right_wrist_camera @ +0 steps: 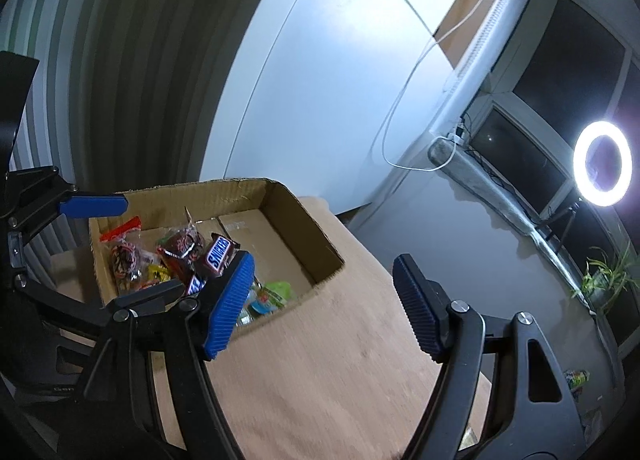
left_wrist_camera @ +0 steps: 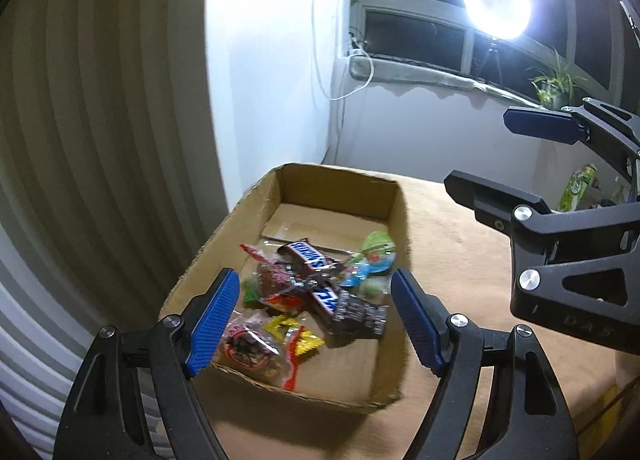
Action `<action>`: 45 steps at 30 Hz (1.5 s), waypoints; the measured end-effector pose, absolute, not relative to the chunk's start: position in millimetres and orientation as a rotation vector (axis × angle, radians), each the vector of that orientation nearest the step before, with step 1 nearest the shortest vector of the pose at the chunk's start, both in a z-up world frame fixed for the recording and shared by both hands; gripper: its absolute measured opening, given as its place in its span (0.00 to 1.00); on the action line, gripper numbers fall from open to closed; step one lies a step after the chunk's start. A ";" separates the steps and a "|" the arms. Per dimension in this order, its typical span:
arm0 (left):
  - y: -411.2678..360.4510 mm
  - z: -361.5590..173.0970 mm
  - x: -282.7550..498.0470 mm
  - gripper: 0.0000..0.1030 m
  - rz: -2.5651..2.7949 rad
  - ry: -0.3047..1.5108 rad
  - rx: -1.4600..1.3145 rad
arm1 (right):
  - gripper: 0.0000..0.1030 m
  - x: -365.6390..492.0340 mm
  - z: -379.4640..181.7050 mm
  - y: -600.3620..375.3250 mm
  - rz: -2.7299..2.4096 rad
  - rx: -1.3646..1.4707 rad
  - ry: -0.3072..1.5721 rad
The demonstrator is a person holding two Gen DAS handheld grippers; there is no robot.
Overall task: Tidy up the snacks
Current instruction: 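Move the right tool toward the plastic-wrapped bread loaf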
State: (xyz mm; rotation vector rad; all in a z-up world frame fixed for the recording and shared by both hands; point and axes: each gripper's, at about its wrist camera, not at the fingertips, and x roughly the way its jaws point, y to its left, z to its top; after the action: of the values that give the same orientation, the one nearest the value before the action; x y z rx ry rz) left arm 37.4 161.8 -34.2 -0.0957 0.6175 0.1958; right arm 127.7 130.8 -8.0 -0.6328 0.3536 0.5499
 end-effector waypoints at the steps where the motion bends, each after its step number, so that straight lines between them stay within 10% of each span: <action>1: 157.8 -32.6 37.3 0.76 0.194 0.616 -0.088 | 0.72 125.4 -7.6 126.0 0.547 -0.627 0.354; 10: 119.2 -19.6 28.5 0.77 0.177 0.593 0.015 | 0.74 111.4 -9.2 71.6 0.524 -0.499 0.363; 13: 112.9 -18.5 28.4 0.77 0.174 0.593 0.036 | 0.89 108.2 -6.3 50.2 0.511 -0.436 0.356; 45: -39.1 -62.7 92.4 0.77 -0.099 0.733 0.228 | 0.93 174.4 -69.4 -176.5 0.265 -0.074 0.552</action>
State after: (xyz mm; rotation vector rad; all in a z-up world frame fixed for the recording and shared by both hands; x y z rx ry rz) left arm 92.4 -39.1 -62.7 0.2281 0.7326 -0.0994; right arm 174.4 -176.5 -69.4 -0.0735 0.5519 0.2648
